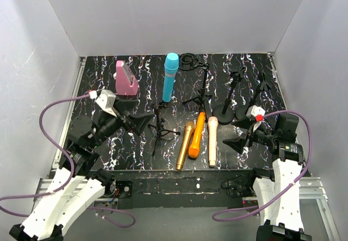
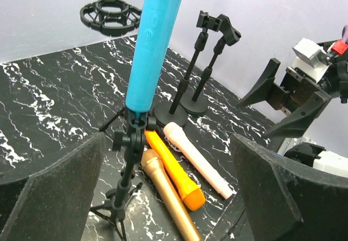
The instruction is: Attach the microphones to the stand
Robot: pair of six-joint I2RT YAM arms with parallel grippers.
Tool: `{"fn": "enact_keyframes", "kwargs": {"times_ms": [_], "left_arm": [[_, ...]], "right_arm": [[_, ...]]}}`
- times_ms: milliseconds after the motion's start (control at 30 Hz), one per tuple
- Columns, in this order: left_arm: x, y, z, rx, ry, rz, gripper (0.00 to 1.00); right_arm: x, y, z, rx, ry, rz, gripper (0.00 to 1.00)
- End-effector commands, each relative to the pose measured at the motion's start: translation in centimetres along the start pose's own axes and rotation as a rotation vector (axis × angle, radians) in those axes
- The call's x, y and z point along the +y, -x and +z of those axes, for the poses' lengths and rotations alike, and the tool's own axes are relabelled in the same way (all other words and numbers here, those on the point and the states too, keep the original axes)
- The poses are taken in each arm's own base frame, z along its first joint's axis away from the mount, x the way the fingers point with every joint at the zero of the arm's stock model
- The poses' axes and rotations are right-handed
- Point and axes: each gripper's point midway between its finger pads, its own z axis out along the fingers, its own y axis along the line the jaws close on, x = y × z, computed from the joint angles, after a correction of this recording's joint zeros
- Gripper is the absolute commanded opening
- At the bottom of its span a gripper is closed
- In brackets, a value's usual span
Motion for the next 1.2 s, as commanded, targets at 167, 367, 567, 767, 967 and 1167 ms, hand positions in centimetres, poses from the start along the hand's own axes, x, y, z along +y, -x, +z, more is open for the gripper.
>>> {"fn": "enact_keyframes", "kwargs": {"times_ms": [167,367,567,767,967,1167], "left_arm": [[1.9,-6.4,-0.4,-0.031,0.026,-0.147,0.98],[3.8,-9.3,0.7,-0.082,0.041,-0.124,0.98],[4.5,-10.7,1.6,-0.094,0.012,-0.018,0.94],[5.3,-11.6,3.0,-0.087,0.0,0.059,0.86],[5.7,-12.0,4.0,-0.08,-0.013,0.147,0.77],[5.6,-13.3,5.3,-0.018,-0.06,0.167,0.44]], "right_arm": [[0.4,-0.1,0.0,-0.007,0.01,-0.007,0.98],[0.4,-0.1,-0.1,-0.007,0.008,-0.011,0.98],[0.4,-0.1,-0.1,-0.007,0.008,-0.01,0.98],[0.4,-0.1,-0.1,-0.006,0.009,-0.009,0.98],[0.4,-0.1,0.0,-0.006,0.009,-0.01,0.98],[0.4,-0.1,0.0,-0.006,0.01,-0.007,0.98]]}}
